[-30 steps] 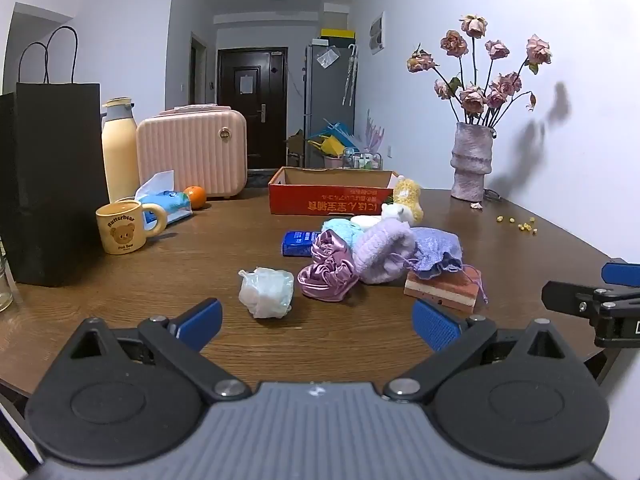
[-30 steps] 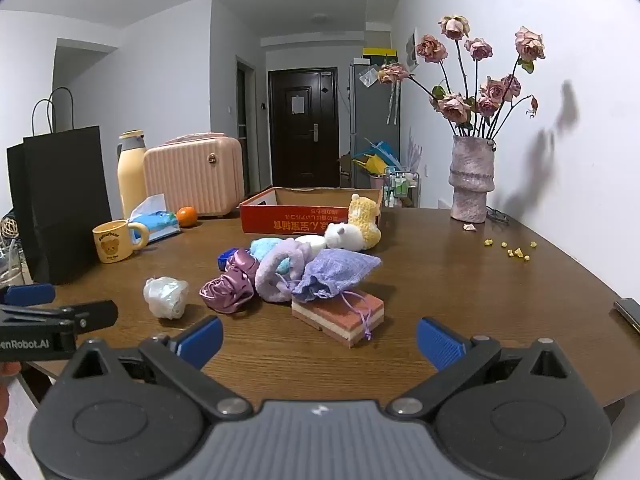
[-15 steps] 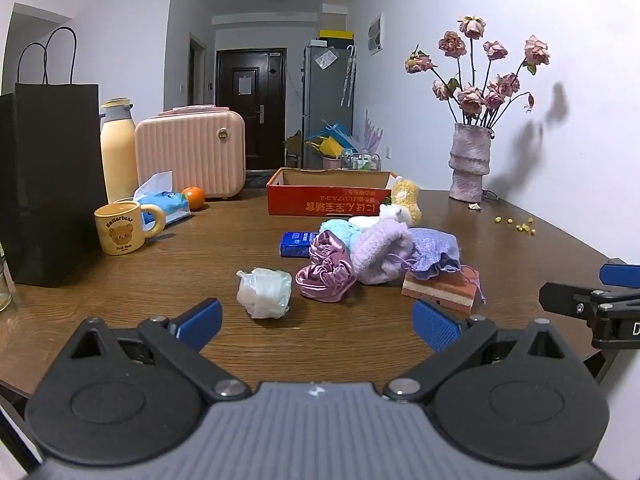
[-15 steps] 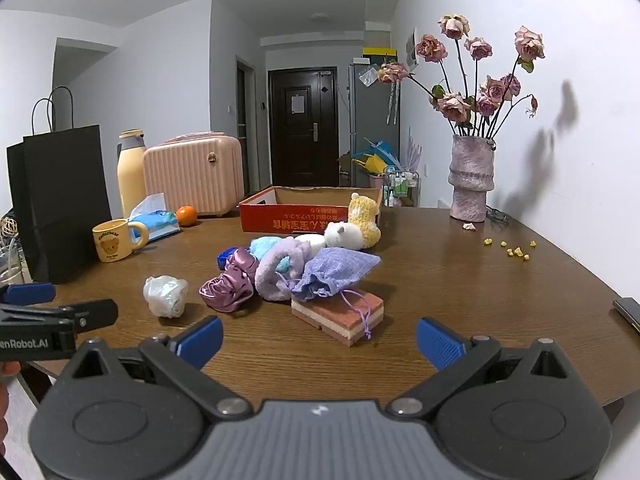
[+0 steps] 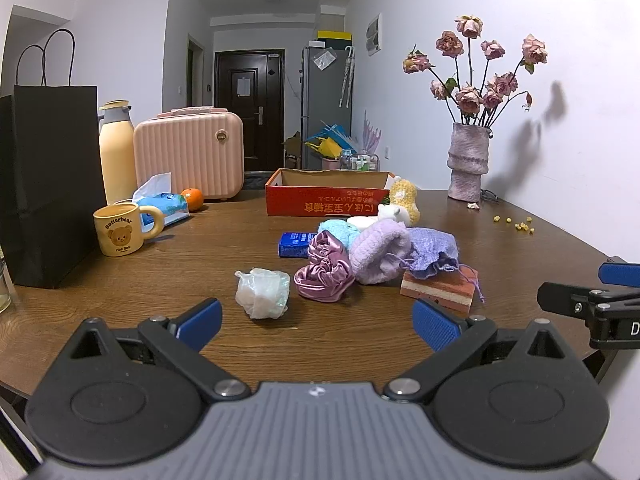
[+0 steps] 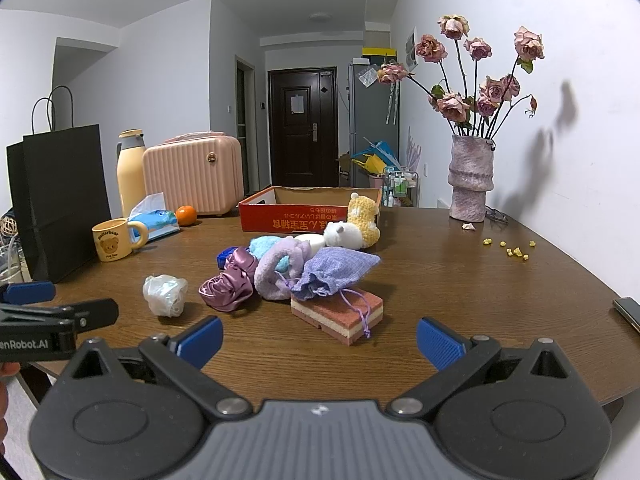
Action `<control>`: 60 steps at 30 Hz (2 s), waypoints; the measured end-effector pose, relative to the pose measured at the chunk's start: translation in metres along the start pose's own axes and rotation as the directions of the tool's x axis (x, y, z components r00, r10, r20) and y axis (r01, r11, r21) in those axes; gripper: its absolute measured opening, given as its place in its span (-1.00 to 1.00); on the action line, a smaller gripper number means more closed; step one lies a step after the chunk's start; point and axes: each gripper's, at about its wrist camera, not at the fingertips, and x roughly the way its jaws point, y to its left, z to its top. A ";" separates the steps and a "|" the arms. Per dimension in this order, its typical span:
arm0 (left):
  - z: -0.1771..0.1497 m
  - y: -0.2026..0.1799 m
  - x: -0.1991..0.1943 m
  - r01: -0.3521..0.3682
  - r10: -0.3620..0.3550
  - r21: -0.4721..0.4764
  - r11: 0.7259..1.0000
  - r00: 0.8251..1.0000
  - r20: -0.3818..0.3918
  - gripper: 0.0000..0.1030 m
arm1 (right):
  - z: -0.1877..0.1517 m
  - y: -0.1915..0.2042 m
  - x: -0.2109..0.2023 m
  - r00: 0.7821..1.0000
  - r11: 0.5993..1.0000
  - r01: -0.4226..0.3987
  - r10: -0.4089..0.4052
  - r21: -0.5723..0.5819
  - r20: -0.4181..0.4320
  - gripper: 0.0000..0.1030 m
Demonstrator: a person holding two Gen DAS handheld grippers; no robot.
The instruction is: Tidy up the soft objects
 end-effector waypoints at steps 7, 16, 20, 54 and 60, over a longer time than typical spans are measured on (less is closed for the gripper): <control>0.000 0.000 0.000 0.000 0.000 0.001 1.000 1.000 0.001 1.00 | 0.000 0.001 -0.001 1.000 1.000 -0.001 0.001 -0.001 0.001 1.00; 0.000 0.000 0.000 0.000 0.000 0.002 1.000 1.000 0.001 1.00 | -0.001 0.001 -0.001 1.000 1.000 -0.001 0.001 -0.001 0.001 1.00; 0.003 -0.004 0.000 -0.002 0.002 0.002 1.000 1.000 0.003 1.00 | -0.001 0.001 -0.001 1.000 1.000 0.000 0.000 -0.002 0.001 1.00; 0.002 -0.003 -0.005 -0.001 0.001 0.003 1.000 1.000 0.012 1.00 | 0.002 0.003 -0.006 1.000 1.000 0.000 0.000 -0.006 0.005 1.00; 0.002 -0.003 -0.005 -0.001 0.001 0.003 1.000 1.000 0.012 1.00 | 0.002 0.002 -0.005 1.000 1.000 0.000 0.000 -0.007 0.006 1.00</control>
